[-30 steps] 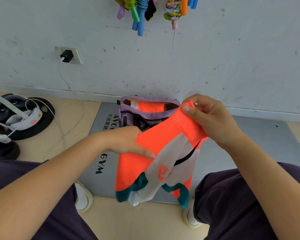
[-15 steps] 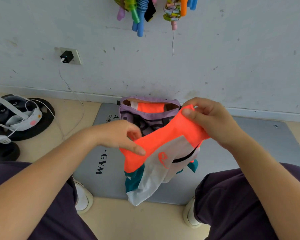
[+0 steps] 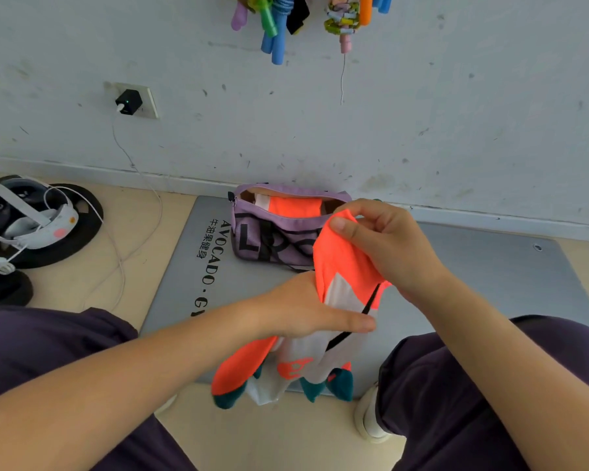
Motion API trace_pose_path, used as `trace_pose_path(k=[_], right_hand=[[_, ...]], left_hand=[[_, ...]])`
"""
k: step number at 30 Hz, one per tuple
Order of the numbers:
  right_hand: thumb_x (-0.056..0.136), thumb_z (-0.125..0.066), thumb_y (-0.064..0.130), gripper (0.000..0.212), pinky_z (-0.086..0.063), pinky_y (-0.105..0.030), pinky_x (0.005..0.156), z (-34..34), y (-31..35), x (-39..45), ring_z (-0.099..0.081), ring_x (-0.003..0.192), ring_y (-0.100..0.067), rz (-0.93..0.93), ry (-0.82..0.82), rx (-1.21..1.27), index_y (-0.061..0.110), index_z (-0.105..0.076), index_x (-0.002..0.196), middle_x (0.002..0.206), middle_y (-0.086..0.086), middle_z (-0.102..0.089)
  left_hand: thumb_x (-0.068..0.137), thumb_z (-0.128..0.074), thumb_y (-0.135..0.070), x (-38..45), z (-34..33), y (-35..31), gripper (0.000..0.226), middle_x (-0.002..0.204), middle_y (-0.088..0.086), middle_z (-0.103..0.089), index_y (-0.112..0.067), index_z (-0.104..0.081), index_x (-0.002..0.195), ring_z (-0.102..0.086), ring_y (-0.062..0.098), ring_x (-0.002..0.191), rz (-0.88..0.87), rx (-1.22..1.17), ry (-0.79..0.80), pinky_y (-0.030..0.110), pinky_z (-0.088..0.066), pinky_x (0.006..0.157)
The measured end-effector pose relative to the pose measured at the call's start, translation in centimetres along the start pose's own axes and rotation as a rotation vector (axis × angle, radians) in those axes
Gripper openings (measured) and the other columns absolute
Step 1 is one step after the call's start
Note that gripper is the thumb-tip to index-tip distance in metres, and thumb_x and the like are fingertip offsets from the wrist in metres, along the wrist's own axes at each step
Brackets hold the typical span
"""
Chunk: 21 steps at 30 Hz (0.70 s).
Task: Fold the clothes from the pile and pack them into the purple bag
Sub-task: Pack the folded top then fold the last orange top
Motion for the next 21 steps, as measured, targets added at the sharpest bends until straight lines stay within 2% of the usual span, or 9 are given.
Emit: trace_pose_path(k=[3,6,8,10,12,14,16,19,21], right_hand=[[0.092,-0.066,0.017,0.005,-0.044,-0.012,0.061,0.7,0.1,0.3,-0.057,0.062,0.001,0.008,-0.067,-0.046,0.016,-0.069,0.089,0.066,0.013,-0.066],[0.092,-0.064,0.027,0.009,-0.045,-0.01,0.072,3.2,0.4,0.7,-0.064,0.082,0.003,0.038,-0.235,-0.059,0.024,-0.068,0.1,0.086,0.018,-0.071],[0.085,-0.061,0.051,0.032,-0.049,-0.019,0.083,4.8,0.0,0.7,-0.066,0.095,-0.001,-0.006,-0.305,-0.015,0.027,-0.066,0.106,0.098,0.012,-0.072],[0.078,-0.053,0.068,0.061,-0.051,-0.044,0.093,4.5,-0.8,0.9,-0.066,0.098,-0.021,-0.066,-0.171,-0.033,0.017,-0.065,0.108,0.102,-0.006,-0.071],[0.081,-0.051,0.067,0.071,-0.045,-0.057,0.097,2.1,-1.7,0.8,-0.062,0.098,-0.037,-0.116,0.077,-0.009,0.004,-0.062,0.112,0.106,-0.022,-0.066],[0.081,-0.06,0.061,0.057,-0.048,-0.047,0.096,0.6,-2.7,0.6,-0.066,0.094,-0.027,-0.212,0.196,0.099,0.01,-0.066,0.106,0.1,-0.009,-0.07],[0.085,-0.067,0.049,0.037,-0.048,-0.037,0.085,-0.3,-3.0,0.3,-0.063,0.082,-0.018,-0.265,0.274,0.196,0.014,-0.069,0.095,0.085,0.001,-0.068],[0.084,-0.07,0.03,0.039,-0.051,-0.032,0.08,-1.3,-3.4,-0.2,-0.062,0.091,-0.022,-0.33,0.342,0.359,0.002,-0.068,0.112,0.101,-0.009,-0.069],[0.083,-0.066,0.028,0.035,-0.054,-0.029,0.079,-1.7,-3.2,-0.3,-0.066,0.093,-0.019,-0.335,0.341,0.437,0.007,-0.069,0.111,0.106,-0.007,-0.071]], left_hand=[[0.084,-0.076,-0.033,-0.2,1.1,-0.7,0.045,0.127,-0.016,-0.065,-0.031,-0.062,0.127,-0.056,-0.001,0.122,-0.008,-0.176,-0.017,0.031,-0.04,0.111],[0.083,-0.074,-0.029,-0.5,3.5,-1.7,0.027,0.119,-0.012,-0.07,-0.034,-0.072,0.11,-0.062,0.003,0.116,-0.04,-0.385,-0.036,0.019,-0.05,0.095],[0.081,-0.074,-0.03,-0.5,5.7,-2.1,0.021,0.115,-0.008,-0.072,-0.032,-0.077,0.102,-0.066,0.007,0.111,-0.059,-0.509,-0.109,0.021,-0.053,0.089],[0.079,-0.073,-0.029,-0.6,7.8,-1.9,0.024,0.117,0.0,-0.072,-0.025,-0.077,0.103,-0.066,0.014,0.112,-0.056,-0.614,-0.2,0.032,-0.051,0.097],[0.08,-0.071,-0.028,-0.8,9.3,-1.9,0.028,0.119,0.006,-0.071,-0.02,-0.075,0.106,-0.065,0.02,0.114,-0.07,-0.686,-0.248,0.037,-0.051,0.098],[0.082,-0.068,-0.028,-1.1,10.4,-2.2,0.025,0.117,0.008,-0.071,-0.02,-0.077,0.103,-0.067,0.021,0.111,-0.09,-0.756,-0.261,0.034,-0.056,0.088],[0.082,-0.067,-0.032,-1.4,11.1,-2.3,0.025,0.115,0.007,-0.072,-0.02,-0.079,0.101,-0.068,0.021,0.108,-0.099,-0.829,-0.267,0.032,-0.058,0.081],[0.082,-0.066,-0.033,-1.5,11.2,-2.3,0.026,0.111,0.007,-0.074,-0.019,-0.079,0.1,-0.07,0.021,0.105,-0.101,-0.888,-0.255,0.032,-0.058,0.078],[0.086,-0.061,-0.03,-1.6,10.9,-2.0,0.025,0.109,0.008,-0.074,-0.017,-0.079,0.099,-0.07,0.022,0.103,-0.089,-0.906,-0.252,0.032,-0.058,0.077]])
Point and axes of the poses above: each hand's wrist, its own x-axis towards the middle knuckle, its own z-axis out of the back of the hand, y = z × x, the point moved 9 cm from there along x, towards the middle knuckle
